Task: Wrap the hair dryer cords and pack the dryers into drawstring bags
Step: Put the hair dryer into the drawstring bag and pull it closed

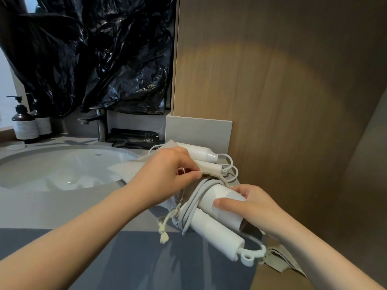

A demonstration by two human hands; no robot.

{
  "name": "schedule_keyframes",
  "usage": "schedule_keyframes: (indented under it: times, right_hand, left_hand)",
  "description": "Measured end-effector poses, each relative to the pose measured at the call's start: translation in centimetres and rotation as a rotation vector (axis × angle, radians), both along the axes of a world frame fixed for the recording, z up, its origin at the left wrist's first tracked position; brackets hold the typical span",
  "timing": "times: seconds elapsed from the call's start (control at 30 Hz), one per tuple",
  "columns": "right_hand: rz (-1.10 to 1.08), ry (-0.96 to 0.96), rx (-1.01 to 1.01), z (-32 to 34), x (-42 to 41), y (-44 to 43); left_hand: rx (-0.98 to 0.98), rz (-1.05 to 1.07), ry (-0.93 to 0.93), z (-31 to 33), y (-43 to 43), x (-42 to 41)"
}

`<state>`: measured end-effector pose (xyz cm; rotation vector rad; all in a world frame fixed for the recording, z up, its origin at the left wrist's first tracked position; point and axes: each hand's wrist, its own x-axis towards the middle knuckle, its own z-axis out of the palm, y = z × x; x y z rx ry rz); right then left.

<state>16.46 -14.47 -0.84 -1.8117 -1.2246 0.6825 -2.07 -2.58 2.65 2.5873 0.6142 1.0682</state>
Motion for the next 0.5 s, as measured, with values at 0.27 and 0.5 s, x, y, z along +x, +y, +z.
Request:
schedule_keyframes:
  times: [0.27, 0.5]
  right_hand:
    - [-0.132, 0.168, 0.096, 0.1, -0.2, 0.6]
    - [-0.173, 0.169, 0.12, -0.4, -1.1, 1.6]
  left_hand:
    - [0.038, 0.046, -0.034, -1.6, -0.6, -1.2]
    - [0.059, 0.06, -0.14, -1.6, -1.0, -1.4]
